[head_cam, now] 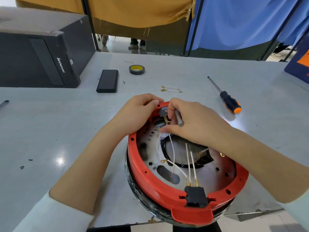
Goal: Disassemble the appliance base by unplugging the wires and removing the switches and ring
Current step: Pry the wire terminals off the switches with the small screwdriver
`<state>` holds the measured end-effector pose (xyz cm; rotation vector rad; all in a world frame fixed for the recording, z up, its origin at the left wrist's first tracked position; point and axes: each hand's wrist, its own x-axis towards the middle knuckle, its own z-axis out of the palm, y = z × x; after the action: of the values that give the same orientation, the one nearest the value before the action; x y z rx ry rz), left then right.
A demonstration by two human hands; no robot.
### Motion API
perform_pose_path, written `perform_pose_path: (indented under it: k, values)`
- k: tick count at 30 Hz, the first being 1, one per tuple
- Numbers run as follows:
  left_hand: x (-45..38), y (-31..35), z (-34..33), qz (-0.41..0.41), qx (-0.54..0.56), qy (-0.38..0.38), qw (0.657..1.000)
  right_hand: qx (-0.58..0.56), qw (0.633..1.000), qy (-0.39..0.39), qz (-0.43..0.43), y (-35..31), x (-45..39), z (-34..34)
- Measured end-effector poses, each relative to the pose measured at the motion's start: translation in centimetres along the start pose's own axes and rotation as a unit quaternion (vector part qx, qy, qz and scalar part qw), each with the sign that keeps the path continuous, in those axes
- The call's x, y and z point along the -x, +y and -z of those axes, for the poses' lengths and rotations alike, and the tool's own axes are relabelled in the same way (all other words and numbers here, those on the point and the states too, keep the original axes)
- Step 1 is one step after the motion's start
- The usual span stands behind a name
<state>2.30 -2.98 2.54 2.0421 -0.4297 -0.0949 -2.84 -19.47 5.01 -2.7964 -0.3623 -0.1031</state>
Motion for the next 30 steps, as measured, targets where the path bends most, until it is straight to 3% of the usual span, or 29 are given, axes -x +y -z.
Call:
perform_pose_path:
  k: [10, 22, 27, 30]
  values:
    - [0.0, 0.0, 0.0, -0.002, -0.004, 0.002, 1.0, -0.057, 0.997, -0.043, -0.032, -0.1, -0.2, -0.7]
    - [0.0, 0.0, 0.1, -0.003, -0.01, 0.002, 1.0, 0.078, 0.995, -0.055, 0.013, -0.8, 0.7, -0.4]
    - [0.0, 0.0, 0.1, -0.004, -0.011, 0.002, 1.0, 0.13, 0.991, 0.027, 0.026, -0.1, 1.1, 0.1]
    - [0.0, -0.1, 0.1, -0.009, -0.019, 0.0, 1.0, 0.05, 0.996, 0.072, 0.029, 0.4, 1.1, 0.6]
